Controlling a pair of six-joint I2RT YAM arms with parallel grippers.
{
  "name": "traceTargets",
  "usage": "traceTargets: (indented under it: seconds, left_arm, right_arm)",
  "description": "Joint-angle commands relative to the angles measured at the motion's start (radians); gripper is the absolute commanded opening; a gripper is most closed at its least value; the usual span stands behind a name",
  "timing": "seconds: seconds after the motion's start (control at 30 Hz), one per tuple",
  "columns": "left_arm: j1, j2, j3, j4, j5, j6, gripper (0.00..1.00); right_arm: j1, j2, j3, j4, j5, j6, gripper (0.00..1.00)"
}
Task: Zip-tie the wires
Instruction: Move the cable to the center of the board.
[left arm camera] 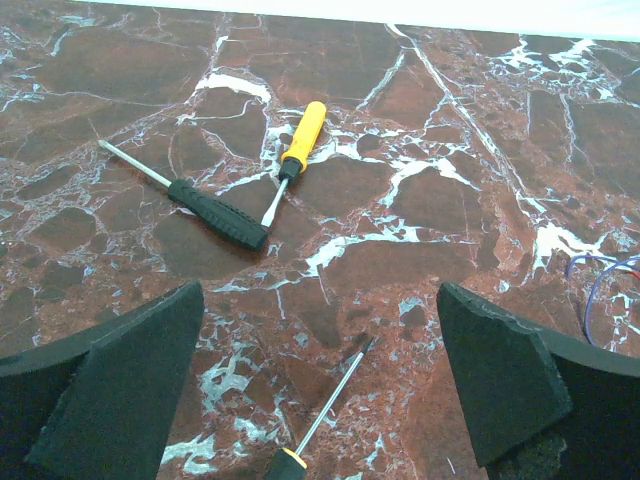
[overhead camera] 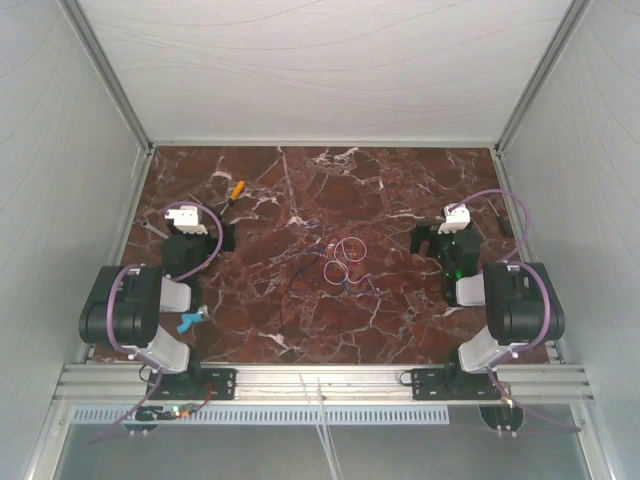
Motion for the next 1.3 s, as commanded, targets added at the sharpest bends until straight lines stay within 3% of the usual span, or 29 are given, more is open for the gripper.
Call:
traceTargets:
  seconds: [0.0, 0.3, 0.57, 0.77, 0.87, 0.97, 1.03, 1.07, 1.1, 1.17, 1.27]
  left_arm:
    - [-0.002, 0.001, 0.011, 0.042, -0.005, 0.008, 1.00]
    - [-0.004, 0.001, 0.011, 0.041, -0.012, 0.011, 1.00]
    - [-0.042, -0.021, 0.013, 0.031, -0.116, 0.023, 1.00]
    - [-0.059, -0.279, 0.195, -0.478, -0.225, -0.025, 1.00]
    - [-0.059, -0.384, 0.314, -0.710, -0.209, -0.086, 1.00]
    - [-0.057, -0.450, 0.459, -0.940, -0.200, -0.135, 1.00]
    - [-0.044, -0.485, 0.547, -1.098, -0.197, -0.231, 1.00]
    - [-0.027, -0.508, 0.583, -1.164, -0.195, -0.308, 1.00]
    - [-0.002, -0.526, 0.605, -1.220, -0.157, -0.373, 1.00]
    - [0.053, -0.560, 0.603, -1.239, 0.077, -0.403, 1.00]
    - [0.092, -0.589, 0.595, -1.305, 0.287, -0.442, 1.00]
  right_arm:
    - [0.008, -0.003, -0.002, 0.037, 0.017, -0.002, 0.98]
    - [0.007, -0.003, -0.002, 0.035, 0.014, 0.003, 0.98]
    - [0.002, -0.018, -0.007, 0.039, 0.010, 0.004, 0.98]
    - [0.053, -0.269, 0.036, -0.218, 0.084, -0.035, 0.98]
    - [0.056, -0.403, 0.141, -0.445, 0.128, -0.008, 0.98]
    - [0.057, -0.502, 0.314, -0.694, 0.076, 0.020, 0.98]
    - [0.057, -0.543, 0.426, -0.815, 0.070, 0.105, 0.98]
    - [0.053, -0.556, 0.493, -0.904, 0.095, 0.241, 0.98]
    - [0.038, -0.565, 0.563, -1.008, 0.102, 0.378, 0.98]
    - [0.005, -0.572, 0.678, -1.185, 0.036, 0.588, 0.98]
    - [-0.014, -0.578, 0.701, -1.182, -0.248, 0.669, 0.98]
